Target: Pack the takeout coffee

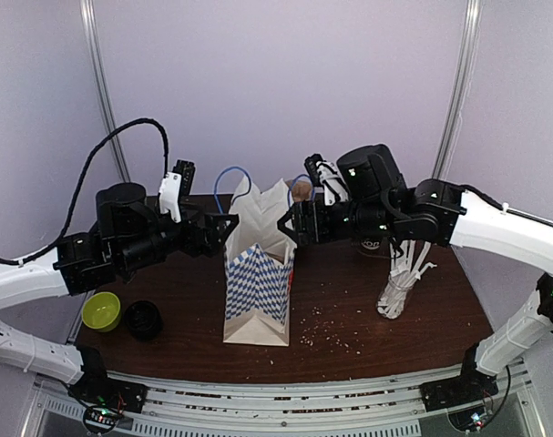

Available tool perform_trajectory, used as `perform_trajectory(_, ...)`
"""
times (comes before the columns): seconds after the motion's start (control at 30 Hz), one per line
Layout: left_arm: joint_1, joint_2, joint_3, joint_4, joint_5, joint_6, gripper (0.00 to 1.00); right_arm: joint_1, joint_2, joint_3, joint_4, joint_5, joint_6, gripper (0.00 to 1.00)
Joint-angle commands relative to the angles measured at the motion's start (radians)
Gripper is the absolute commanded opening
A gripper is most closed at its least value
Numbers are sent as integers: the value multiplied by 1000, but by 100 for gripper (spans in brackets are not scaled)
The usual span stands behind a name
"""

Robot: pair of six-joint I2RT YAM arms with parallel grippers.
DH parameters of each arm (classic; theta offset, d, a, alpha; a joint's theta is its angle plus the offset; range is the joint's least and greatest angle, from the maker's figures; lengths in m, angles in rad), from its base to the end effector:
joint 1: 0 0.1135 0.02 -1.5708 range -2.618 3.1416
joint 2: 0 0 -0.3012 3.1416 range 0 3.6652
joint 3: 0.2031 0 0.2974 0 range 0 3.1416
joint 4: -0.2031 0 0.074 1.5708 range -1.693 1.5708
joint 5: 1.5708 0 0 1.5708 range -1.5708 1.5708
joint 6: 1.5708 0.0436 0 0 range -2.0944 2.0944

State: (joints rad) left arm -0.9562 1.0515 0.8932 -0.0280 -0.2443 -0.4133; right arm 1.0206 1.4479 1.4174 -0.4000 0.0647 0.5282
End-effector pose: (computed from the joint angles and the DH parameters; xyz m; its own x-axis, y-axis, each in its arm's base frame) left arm 0.1712 -0.2242 0.3668 -0.3612 -0.1641 -0.9180 0.5576 0.7510 -0.3536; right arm 0.2026 0.3249 0.4145 -0.6017 -0.0190 -0.7985 -0.5982 0.6732 0.4347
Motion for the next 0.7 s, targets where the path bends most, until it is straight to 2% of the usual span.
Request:
perform_trajectory(0.0,2,20,46,19,12,7,94,0,56,41,-32,8,61,76)
perform_trajectory(0.1,2,31,47,16,17,8,93,-2,77,45,-54,45,70,69)
perform_trajectory(0.4,3,30,40,25,26,10,91,-5,105,35,-42,26,86,31)
perform_trajectory(0.67,2,17,35,24,33,5,91,-2,97,51,-63,48,76,6)
